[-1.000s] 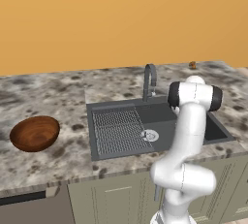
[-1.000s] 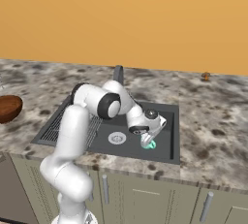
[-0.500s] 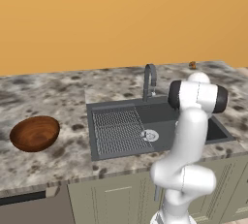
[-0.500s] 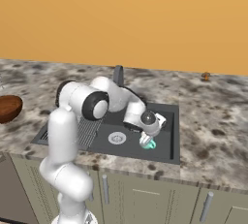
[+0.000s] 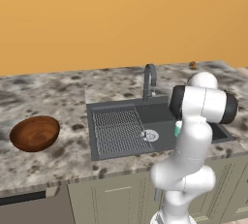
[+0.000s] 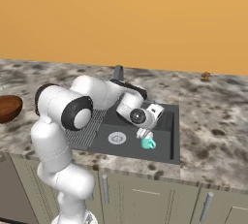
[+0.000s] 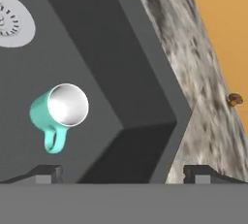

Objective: Pick the mug and place it in the sink. Pick the bowl and place it in the open cabinet and then close the cabinet.

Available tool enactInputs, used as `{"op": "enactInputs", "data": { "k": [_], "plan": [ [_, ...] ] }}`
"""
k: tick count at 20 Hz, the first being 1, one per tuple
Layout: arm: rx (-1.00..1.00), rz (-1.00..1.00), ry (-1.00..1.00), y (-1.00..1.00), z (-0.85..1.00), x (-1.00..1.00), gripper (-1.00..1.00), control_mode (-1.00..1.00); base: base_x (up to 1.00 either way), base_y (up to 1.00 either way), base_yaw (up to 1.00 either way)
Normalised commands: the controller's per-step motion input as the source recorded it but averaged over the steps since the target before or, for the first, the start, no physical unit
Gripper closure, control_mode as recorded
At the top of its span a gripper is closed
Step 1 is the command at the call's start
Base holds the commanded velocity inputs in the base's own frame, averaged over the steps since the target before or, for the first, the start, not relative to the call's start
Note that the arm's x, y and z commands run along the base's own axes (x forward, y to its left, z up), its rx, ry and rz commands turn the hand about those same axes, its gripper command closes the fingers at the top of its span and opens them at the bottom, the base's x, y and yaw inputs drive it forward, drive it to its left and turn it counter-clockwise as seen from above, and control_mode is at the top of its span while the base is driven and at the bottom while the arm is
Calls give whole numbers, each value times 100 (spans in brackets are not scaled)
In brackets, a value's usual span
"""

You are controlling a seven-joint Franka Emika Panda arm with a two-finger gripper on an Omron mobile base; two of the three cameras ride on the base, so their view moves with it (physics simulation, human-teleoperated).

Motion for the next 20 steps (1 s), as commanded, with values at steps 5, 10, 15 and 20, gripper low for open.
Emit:
{"op": "enactInputs", "data": {
  "k": [5,10,15,20],
  "plan": [
    [-8,-17,-9,0,100,-12,-100,-100,0,0,0],
    [1,-14,5,0,100,-4,-100,-100,0,0,0],
    [13,-9,1,-9,77,-21,-100,-100,0,0,0],
    [23,-2,9,-22,82,-1,-100,-100,0,0,0]
  ]
}}
